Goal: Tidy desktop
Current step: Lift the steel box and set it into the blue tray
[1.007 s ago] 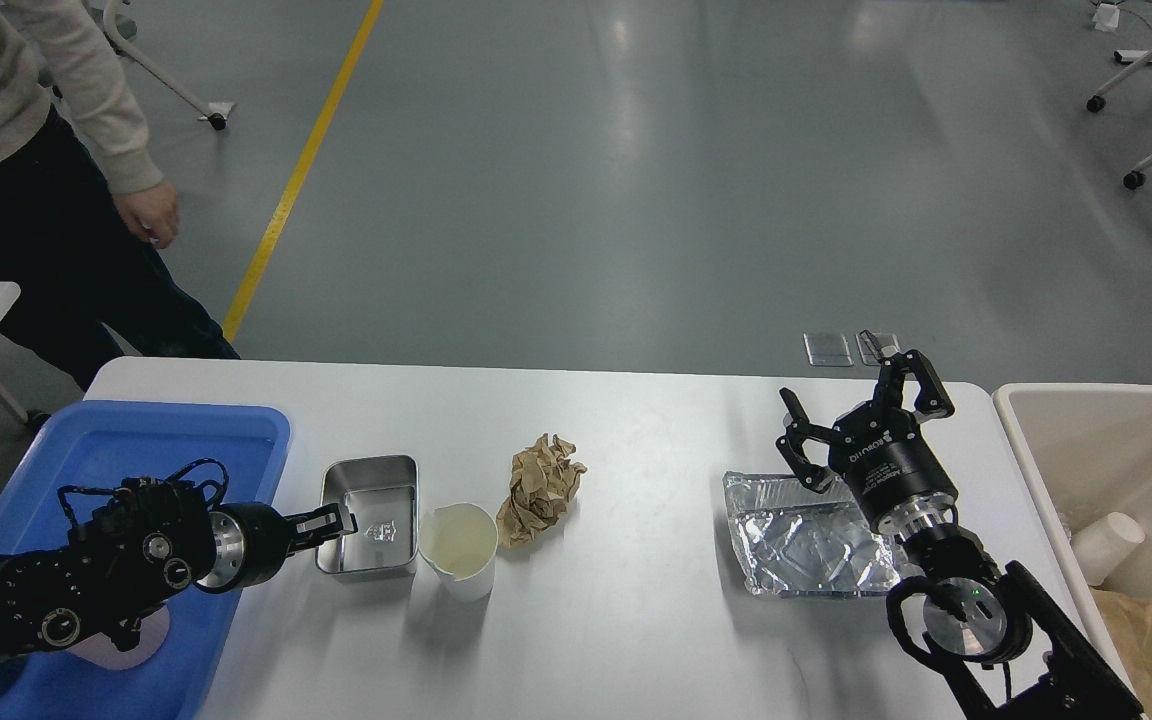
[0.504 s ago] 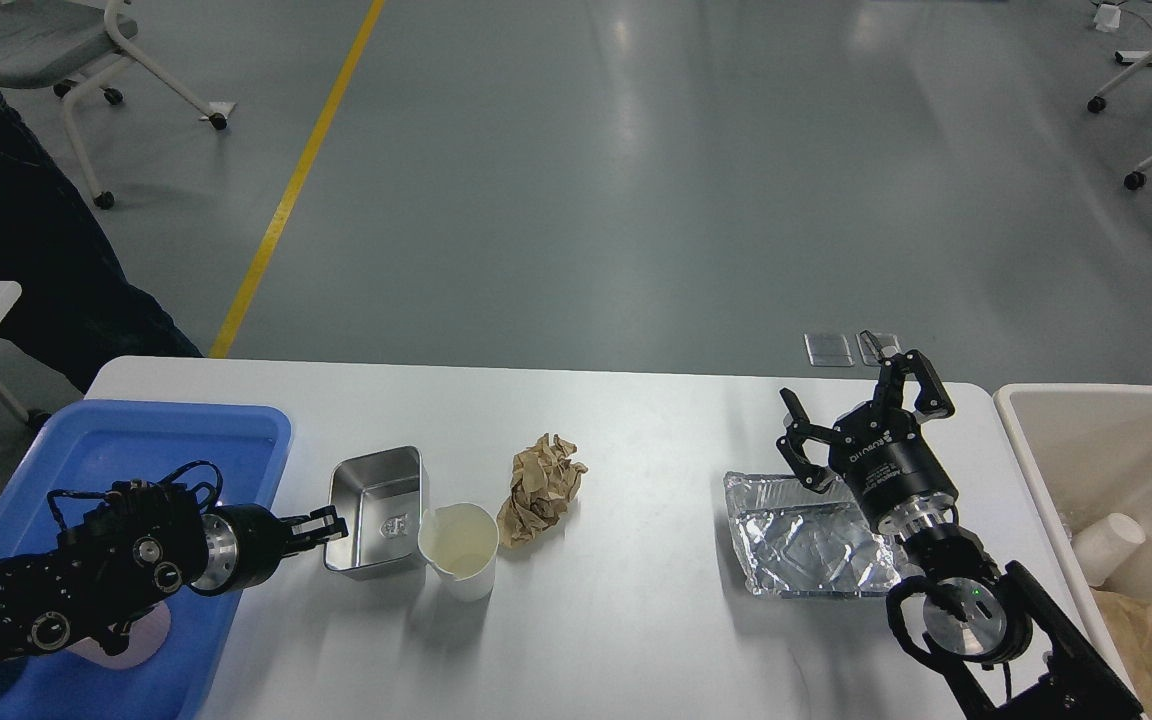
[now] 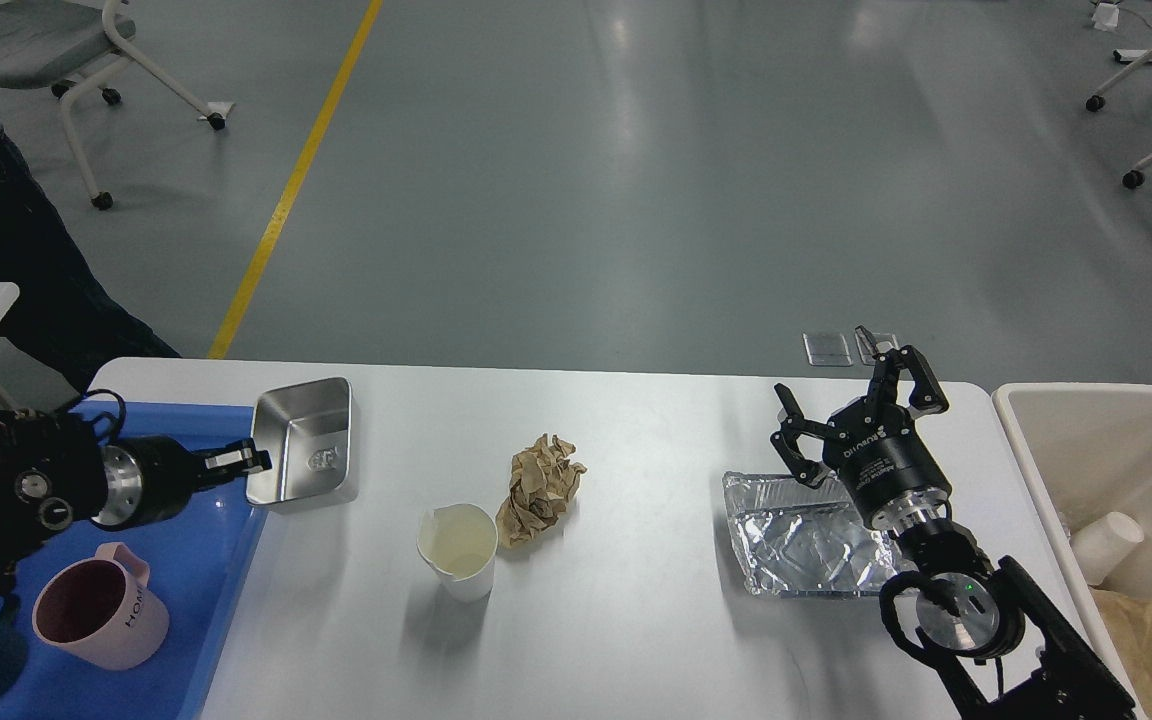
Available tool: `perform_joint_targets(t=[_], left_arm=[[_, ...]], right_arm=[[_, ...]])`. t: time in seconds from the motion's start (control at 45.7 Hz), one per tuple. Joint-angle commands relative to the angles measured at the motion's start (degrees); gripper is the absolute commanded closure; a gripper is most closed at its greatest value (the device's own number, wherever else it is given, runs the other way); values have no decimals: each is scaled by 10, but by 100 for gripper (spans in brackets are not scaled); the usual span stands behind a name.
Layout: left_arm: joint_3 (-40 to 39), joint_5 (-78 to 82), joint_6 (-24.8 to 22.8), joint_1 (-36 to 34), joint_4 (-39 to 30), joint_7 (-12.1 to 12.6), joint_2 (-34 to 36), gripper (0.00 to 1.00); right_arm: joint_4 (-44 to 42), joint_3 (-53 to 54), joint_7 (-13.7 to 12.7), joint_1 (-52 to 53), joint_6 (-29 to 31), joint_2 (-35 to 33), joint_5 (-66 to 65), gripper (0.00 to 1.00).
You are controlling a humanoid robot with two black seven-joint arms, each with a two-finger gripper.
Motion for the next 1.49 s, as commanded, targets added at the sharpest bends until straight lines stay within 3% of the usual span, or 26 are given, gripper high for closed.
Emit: perform_joint_targets(t=[0.0,0.088,0.241,0.547,0.832,1.204,1.467], left_arm=[[-1,-2,-7,-22,-71,1,95,100],[-3,-1,-10,-32,-101,0,153,100],[-10,-1,-56,-59,-133,-20,257,100],[-12,-2,-104,-104,-132,-37,343,100],[0,-4,-72,-96,-101,-31,290,100],[-1,-4,-50,-33,80,-36,139,100],[-3,-4,-23,12,143,-37,70,100]], right_arm=[[0,-1,0,-1,0,-1,0,0],[-1,-1,0,0,0,0,0,0],[-1,-11,0,3,-1,6,-6,0],[-1,-13,0,3,-3,6,-11,0],[-1,-14,0,-2,-3,5,-11,0],[-2,-13,0,0,-3,5,-11,0],[-2,-14,0,-1,-3,4,-12,0]])
